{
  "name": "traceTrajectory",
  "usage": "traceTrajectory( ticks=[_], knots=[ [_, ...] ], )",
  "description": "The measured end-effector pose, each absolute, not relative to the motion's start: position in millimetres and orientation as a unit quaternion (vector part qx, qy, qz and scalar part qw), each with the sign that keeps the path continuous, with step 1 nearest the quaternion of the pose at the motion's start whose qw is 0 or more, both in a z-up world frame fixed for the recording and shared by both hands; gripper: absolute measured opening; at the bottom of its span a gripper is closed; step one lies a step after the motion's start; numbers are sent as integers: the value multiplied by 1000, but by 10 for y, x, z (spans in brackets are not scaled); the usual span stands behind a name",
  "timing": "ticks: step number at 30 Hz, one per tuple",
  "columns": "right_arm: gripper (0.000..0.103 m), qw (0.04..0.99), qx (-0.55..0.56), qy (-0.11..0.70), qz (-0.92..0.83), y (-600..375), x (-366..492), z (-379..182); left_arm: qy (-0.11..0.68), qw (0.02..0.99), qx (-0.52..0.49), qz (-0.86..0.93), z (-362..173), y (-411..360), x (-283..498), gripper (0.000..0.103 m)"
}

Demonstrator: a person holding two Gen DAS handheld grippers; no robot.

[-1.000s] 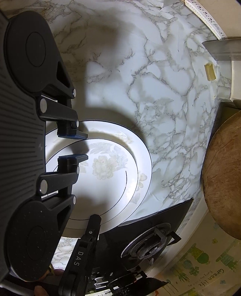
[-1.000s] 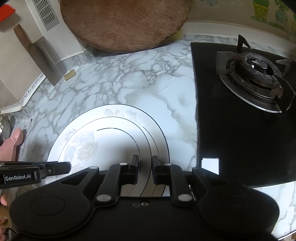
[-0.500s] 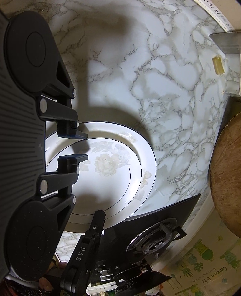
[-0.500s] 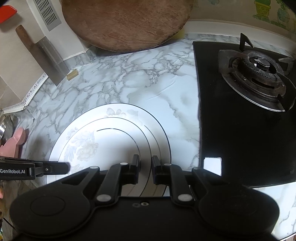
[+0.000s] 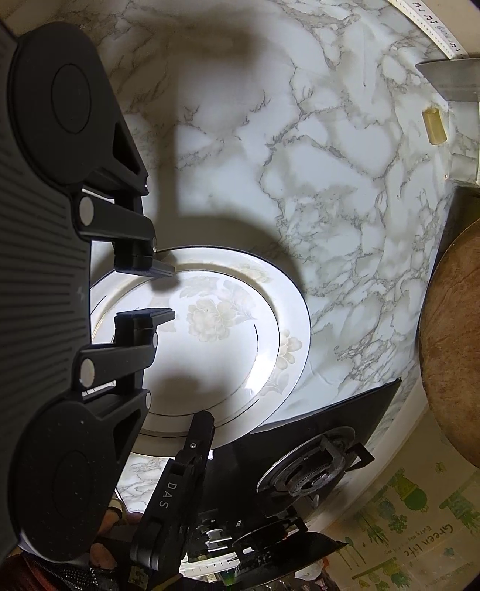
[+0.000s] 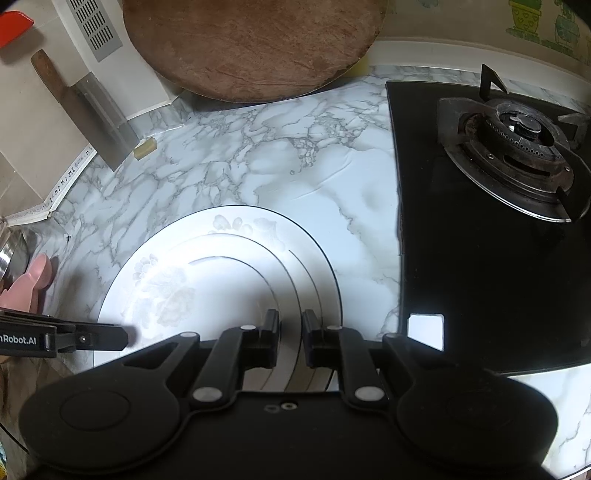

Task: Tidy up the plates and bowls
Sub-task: 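Open both grippers and withdraw from the stacked plates, then move both grippers to the rim of the pink bear-shaped plate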

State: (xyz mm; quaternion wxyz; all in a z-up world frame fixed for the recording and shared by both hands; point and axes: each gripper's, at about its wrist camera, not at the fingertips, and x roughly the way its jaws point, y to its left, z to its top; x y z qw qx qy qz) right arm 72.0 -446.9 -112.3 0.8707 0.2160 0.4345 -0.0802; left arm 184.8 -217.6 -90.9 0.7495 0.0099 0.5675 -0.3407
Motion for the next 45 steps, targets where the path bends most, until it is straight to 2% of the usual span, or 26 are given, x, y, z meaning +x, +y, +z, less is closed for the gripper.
traceTrajectory(
  ticks=[8,16,17,19,21,34,37,39,40,41,42,45],
  knots=[
    [16,874,199,435,-85,-4421,724,-1095,543,764,35,-348,-820,-2145,1719,18],
    [16,900,149,400,-85,-4263,617,-808,490,801,50,-341,-625,-2008,1542,19],
    [16,904,141,395,-84,-4231,606,-764,482,806,52,-339,-593,-1987,1525,21],
    [16,911,125,384,-81,-4164,583,-678,468,816,52,-334,-528,-1931,1487,35],
    [17,918,110,373,-77,-4084,571,-599,450,830,48,-326,-451,-1855,1453,58],
    [19,952,77,294,-40,-3539,593,-169,380,883,46,-272,-113,-1209,1269,64],
    [22,961,59,271,-22,-3364,614,-98,373,893,43,-250,-79,-987,1257,75],
    [30,964,48,261,-4,-3235,639,-66,370,898,34,-235,-66,-828,1262,77],
    [49,966,44,256,7,-3167,649,-48,370,901,30,-226,-61,-749,1273,77],
    [82,966,40,255,18,-3100,668,-34,370,903,28,-218,-56,-667,1282,77],
    [101,966,37,255,27,-3025,688,-13,370,905,26,-211,-56,-593,1295,77],
    [100,966,30,253,46,-2805,808,15,373,909,25,-183,-64,-347,1346,77]
  ],
)
